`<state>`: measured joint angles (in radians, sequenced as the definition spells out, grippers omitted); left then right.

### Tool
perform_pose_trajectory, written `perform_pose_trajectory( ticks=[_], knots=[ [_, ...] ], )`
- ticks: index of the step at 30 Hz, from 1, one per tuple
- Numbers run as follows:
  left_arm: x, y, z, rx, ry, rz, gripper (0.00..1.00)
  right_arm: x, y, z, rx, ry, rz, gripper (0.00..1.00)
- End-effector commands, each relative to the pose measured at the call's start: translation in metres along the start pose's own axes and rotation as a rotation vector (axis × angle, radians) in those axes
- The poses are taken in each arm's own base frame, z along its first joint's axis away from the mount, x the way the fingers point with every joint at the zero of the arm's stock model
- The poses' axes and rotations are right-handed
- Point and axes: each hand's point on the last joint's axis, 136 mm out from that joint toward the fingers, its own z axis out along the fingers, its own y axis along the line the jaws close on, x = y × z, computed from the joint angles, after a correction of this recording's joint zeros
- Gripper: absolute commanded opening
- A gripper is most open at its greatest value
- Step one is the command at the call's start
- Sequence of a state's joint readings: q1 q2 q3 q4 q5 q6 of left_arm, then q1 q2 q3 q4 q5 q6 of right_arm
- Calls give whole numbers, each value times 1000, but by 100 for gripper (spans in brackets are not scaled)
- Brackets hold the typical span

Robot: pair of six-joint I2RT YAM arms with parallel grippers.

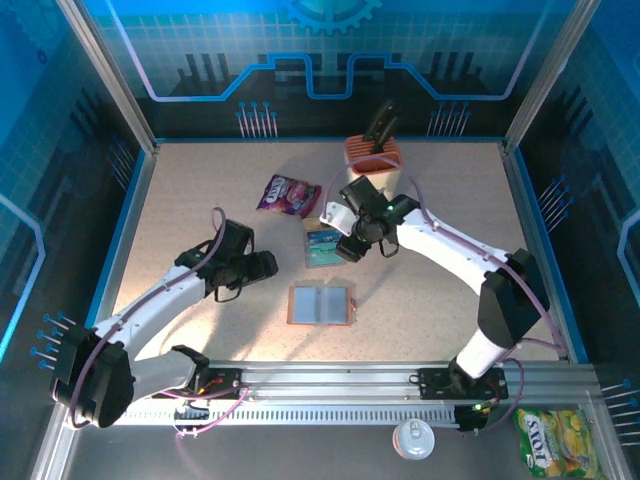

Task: Take the credit cards out of the card holder

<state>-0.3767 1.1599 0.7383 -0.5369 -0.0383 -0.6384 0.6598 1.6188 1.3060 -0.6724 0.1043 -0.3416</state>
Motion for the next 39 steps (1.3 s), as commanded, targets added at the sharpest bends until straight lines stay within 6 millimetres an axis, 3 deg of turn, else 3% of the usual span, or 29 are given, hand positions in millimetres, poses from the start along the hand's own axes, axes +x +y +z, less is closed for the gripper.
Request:
perform_pose_trajectory(
  ticks=[1,2,10,18,23,27,30,39],
  knots=[
    [-23,11,-16,-73,-83,46,98,-3,-17,-12,107,-80,93,92],
    [-27,14,-17,-87,-93,51,99,2,-19,-13,123,-89,114,100],
    [-56,42,-23,-200,-191,70,99,49,-55,-16,251,-155,342,100],
    [-102,86,-33,-343,-388,9,99,111,-109,-27,432,-283,621,100],
    [-121,104,-25,-403,-451,12,99,145,-140,-31,517,-362,746,100],
    [-135,116,-22,-455,-518,44,99,160,-159,-30,549,-419,804,100],
    [-143,123,-21,-480,-597,102,99,160,-171,-33,586,-480,806,100],
    [-158,120,-17,-317,-848,139,99,181,-188,-20,666,-565,851,100]
  ],
)
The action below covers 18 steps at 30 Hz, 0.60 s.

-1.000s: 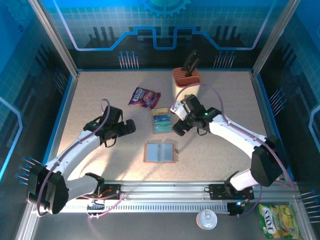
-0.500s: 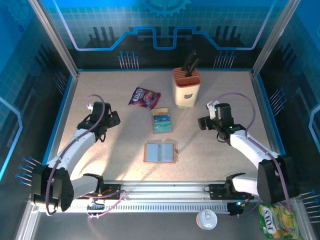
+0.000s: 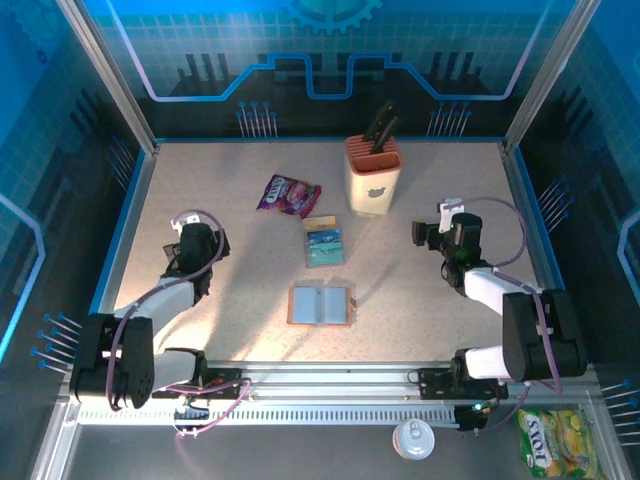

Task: Take the credit cards out of the card holder

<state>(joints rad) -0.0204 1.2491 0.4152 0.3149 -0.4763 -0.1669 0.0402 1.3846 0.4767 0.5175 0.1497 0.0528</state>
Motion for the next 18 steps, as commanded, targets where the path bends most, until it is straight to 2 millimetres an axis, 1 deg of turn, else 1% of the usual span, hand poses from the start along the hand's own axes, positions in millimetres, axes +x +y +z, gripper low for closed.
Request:
perform_pose_trajectory(
  ticks=[1,2,5,7,8,9,11,15,18],
  knots=[
    [-39,-14,2,99,-210,-32,99,-14,-11,3,10,-112,56,100],
    [-40,-20,2,134,-237,-27,99,-11,-11,3,8,-117,58,100],
    [-44,-30,5,191,-271,-59,99,-11,-9,1,-4,-133,53,100],
    [-36,-35,12,213,-258,-48,99,-12,-6,0,-15,-143,45,100],
    [-37,-36,13,216,-274,-37,99,-12,-6,0,-20,-146,42,100],
    [-33,-43,12,250,-261,-22,99,-12,-6,1,-21,-146,40,100],
    [-33,-46,13,265,-266,-14,99,-12,-4,1,-24,-144,31,100],
    [-24,-55,19,310,-274,11,99,-5,11,8,-48,-149,-29,100],
    [-23,-59,22,321,-243,25,99,-3,12,11,-42,-144,-35,100]
  ],
)
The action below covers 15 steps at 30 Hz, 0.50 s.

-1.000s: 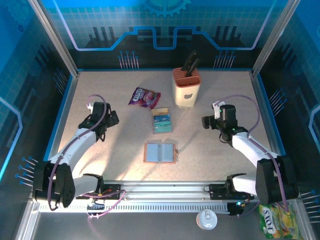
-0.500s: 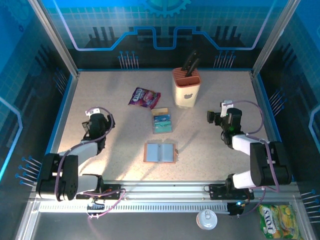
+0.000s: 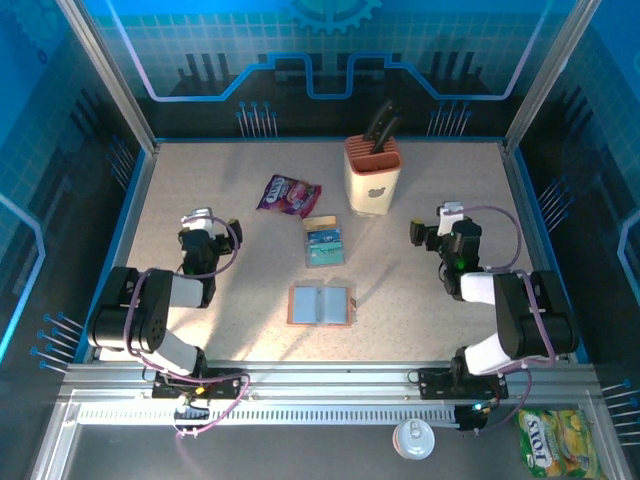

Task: Take the credit cards out of the card holder

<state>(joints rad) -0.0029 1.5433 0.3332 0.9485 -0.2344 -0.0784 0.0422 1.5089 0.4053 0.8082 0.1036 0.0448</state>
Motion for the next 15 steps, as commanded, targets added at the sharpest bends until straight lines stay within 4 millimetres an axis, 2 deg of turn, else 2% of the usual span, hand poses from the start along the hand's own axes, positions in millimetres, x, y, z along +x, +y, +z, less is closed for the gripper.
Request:
perform_pose_trajectory(
  ticks=[1,5,9,15],
  knots=[
    [-11,-11,2,63,-37,24,99,-7,4,1,0,-51,-36,100],
    [-9,-26,6,109,-8,81,99,-6,6,1,-7,-54,-43,100],
    [-8,-35,0,131,-33,120,99,-6,6,1,-4,-54,-46,100],
    [-8,-33,3,122,-17,107,99,-7,8,2,-13,-50,-52,100]
  ],
)
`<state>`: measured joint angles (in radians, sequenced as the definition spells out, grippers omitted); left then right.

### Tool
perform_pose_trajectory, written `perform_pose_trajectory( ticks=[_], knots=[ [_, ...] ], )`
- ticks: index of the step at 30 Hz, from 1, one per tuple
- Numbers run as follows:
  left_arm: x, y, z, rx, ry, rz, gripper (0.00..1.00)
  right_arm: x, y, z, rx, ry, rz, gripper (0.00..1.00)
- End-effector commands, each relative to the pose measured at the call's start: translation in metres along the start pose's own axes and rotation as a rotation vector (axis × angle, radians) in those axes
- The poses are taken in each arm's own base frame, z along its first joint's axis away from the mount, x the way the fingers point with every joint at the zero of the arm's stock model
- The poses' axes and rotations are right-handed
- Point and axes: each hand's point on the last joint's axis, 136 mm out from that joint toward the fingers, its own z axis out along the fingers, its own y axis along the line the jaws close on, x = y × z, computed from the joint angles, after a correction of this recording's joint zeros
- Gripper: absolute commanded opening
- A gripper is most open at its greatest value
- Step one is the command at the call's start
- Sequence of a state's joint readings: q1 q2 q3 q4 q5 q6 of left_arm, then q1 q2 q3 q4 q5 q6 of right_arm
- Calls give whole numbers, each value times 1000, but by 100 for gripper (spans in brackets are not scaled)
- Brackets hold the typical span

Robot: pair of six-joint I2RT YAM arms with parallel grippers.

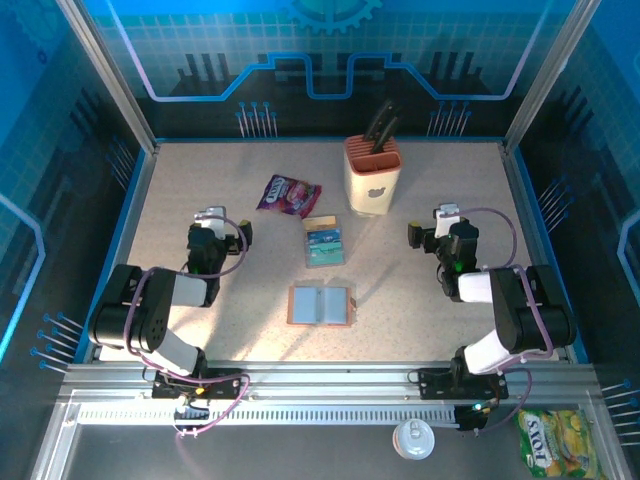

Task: Take the credit cards out of the card holder

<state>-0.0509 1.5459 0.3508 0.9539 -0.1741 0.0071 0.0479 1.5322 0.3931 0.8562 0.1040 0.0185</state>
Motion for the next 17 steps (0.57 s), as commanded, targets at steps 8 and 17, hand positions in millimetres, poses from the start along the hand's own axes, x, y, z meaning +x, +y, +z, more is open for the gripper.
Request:
perform_pose_trajectory(
  ticks=[8,17],
  knots=[
    [-6,6,6,20,4,-30,99,-8,13,1,-49,-29,-39,100],
    [-5,6,6,21,4,-30,99,-8,17,0,-98,-36,-38,100]
  ],
)
